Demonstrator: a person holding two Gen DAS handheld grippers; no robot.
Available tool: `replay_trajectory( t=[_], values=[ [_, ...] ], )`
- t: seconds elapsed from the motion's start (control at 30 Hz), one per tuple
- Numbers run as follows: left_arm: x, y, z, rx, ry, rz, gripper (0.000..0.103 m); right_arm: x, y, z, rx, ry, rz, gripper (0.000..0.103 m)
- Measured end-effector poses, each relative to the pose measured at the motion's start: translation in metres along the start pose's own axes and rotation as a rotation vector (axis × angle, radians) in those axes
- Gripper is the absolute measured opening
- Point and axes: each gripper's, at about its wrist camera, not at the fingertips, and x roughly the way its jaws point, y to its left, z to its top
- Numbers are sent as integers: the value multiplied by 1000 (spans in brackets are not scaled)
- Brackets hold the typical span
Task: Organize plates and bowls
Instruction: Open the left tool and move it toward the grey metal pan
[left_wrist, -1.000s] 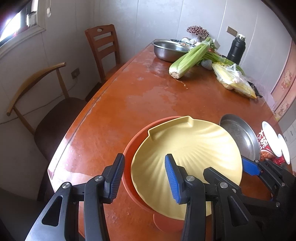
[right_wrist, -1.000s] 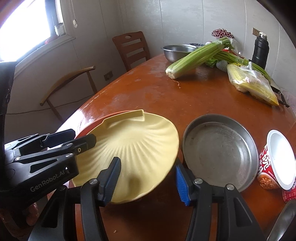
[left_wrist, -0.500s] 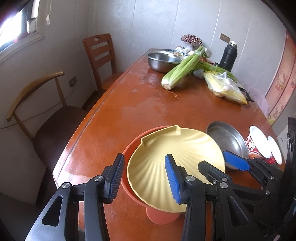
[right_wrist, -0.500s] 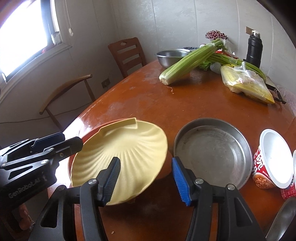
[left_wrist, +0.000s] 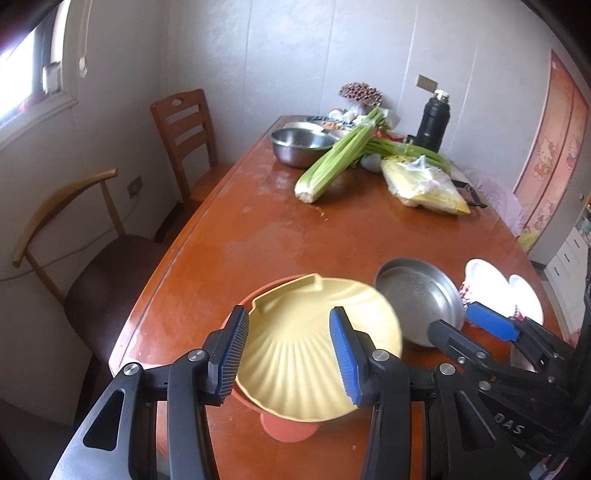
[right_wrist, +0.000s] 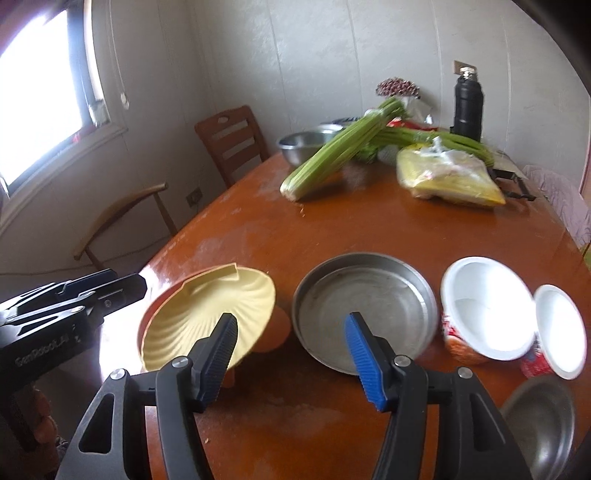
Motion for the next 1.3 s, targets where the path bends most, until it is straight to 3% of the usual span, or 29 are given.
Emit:
replay_trajectory(
  t=[0.53, 0.9, 1.3],
  values=[
    [-33, -65, 13, 99, -47, -63, 51, -94, -54, -1, 93, -142, -25, 67],
    [-45, -116, 24, 182, -22, -177, 52, -145, -89, -9, 178, -222, -106, 68],
    [-33, -152, 39, 268, 30, -213, 52, -162, -96, -20, 195, -246, -136, 70]
  ],
)
